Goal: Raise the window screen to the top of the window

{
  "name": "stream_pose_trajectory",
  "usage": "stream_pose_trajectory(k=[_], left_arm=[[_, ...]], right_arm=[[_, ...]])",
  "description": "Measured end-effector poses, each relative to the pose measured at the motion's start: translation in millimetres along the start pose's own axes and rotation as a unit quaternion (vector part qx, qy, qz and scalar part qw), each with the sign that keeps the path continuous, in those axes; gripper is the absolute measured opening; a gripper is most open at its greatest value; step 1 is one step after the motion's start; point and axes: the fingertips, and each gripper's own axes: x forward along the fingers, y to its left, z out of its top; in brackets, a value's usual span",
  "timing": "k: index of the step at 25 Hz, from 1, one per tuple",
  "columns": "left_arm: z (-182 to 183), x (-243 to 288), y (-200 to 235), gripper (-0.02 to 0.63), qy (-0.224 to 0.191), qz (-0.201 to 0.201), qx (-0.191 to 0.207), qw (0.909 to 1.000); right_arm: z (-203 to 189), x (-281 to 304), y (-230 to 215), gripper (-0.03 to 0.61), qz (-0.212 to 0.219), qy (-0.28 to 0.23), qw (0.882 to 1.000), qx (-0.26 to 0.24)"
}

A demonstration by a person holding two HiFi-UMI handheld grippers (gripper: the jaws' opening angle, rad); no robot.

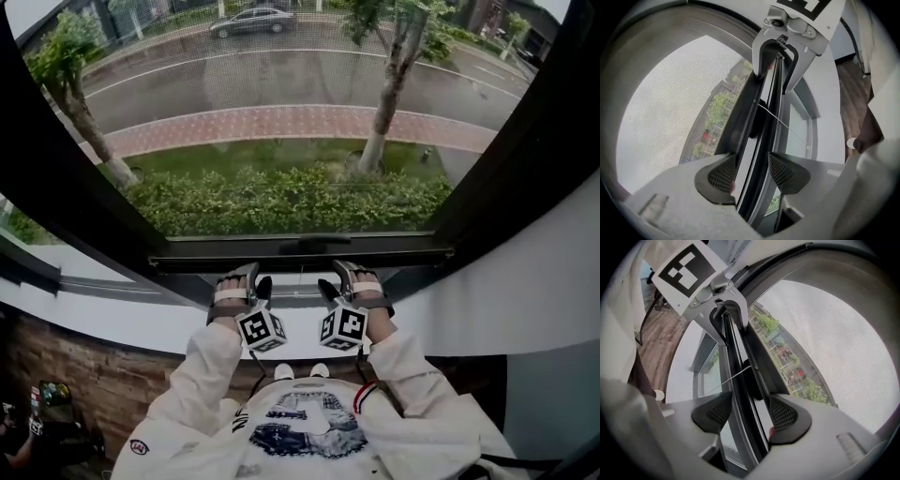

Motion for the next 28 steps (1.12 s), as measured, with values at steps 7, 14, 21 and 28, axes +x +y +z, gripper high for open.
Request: stream_pose_trajectory(k=[7, 14, 21, 28], left_arm=[[7, -13, 14, 0.219, -0.004, 0.014, -0.003, 0.9999], [16, -23, 31, 0.219, -0.006, 0.034, 0.006, 0.9994], [22, -33, 58, 0.219, -0.010, 0.051, 0.004, 0.9986], [33, -47, 72, 0.219, -0.008, 0.066, 0.019, 0.9976]], right_arm=[[7, -12, -13, 0.247, -0.021, -0.012, 1.000, 0.000], [16, -27, -34, 0.245, -0.045, -0.018, 0.999, 0.010], [31, -36, -60, 0.239, -0.071, -0.032, 0.997, 0.012], [36, -52, -77, 0.239, -0.088, -0.045, 0.995, 0.016]])
